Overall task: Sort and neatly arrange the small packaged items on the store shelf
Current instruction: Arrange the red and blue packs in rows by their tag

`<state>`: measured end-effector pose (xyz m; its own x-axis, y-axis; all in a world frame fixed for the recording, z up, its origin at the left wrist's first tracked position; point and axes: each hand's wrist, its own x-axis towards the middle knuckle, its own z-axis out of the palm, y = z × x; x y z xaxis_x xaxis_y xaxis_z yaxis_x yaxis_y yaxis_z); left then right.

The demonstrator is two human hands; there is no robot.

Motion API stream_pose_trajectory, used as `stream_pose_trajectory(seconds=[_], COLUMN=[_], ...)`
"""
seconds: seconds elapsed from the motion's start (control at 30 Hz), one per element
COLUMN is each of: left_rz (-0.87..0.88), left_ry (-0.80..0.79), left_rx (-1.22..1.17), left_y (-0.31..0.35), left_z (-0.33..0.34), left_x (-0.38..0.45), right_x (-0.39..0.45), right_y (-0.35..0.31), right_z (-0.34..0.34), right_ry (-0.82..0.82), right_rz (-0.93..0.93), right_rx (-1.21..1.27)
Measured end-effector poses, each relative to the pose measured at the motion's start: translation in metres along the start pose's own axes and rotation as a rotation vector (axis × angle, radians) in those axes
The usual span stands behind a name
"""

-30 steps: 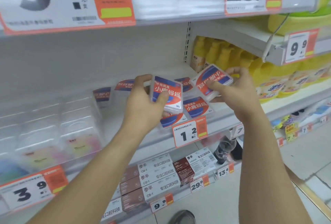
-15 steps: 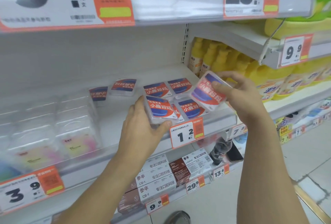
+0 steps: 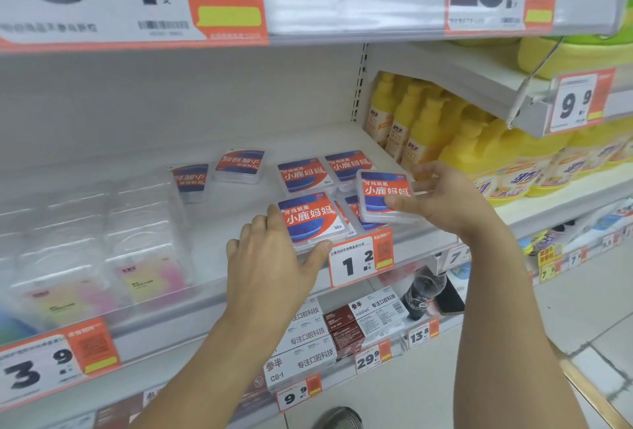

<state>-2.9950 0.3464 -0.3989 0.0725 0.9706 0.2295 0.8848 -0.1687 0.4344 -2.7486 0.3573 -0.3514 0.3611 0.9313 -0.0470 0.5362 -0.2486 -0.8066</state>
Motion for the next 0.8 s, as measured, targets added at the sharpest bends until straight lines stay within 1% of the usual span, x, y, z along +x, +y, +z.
stream_pose_trajectory(seconds=[0.07, 0.17, 0.23, 0.33, 0.37, 0.47, 0.8], left_rz=[0.008, 0.018, 0.027, 0.035, 0.033, 0.026, 0.016], left_ry=[0.014, 0.023, 0.035, 0.038, 0.034, 0.034, 0.026], left_rx=[-0.003, -0.022, -0.011, 0.014, 0.012, 0.005, 0.047], left_y=[0.001, 0.004, 0.006, 0.009, 0.010, 0.015, 0.021], left_z=[0.000, 0.001, 0.002, 0.004, 0.005, 0.008, 0.012], left_x=[0.000, 0.000, 0.000, 0.001, 0.001, 0.001, -0.001], right_x=[-0.001, 0.001, 0.002, 0.004, 0.005, 0.005, 0.004], right_y=[0.000, 0.000, 0.001, 0.001, 0.001, 0.000, -0.008], right_z=[0.000, -0.003, -0.003, -0.001, 0.000, 0.001, 0.007], right_ry=[0.012, 0.021, 0.008, -0.024, -0.040, -0.066, -0.048], right_rz=[0.001, -0.045, -0.051, -0.039, -0.033, -0.008, -0.019], right_rx=[0.073, 0.135, 0.089, -0.088, -0.109, -0.095, -0.176])
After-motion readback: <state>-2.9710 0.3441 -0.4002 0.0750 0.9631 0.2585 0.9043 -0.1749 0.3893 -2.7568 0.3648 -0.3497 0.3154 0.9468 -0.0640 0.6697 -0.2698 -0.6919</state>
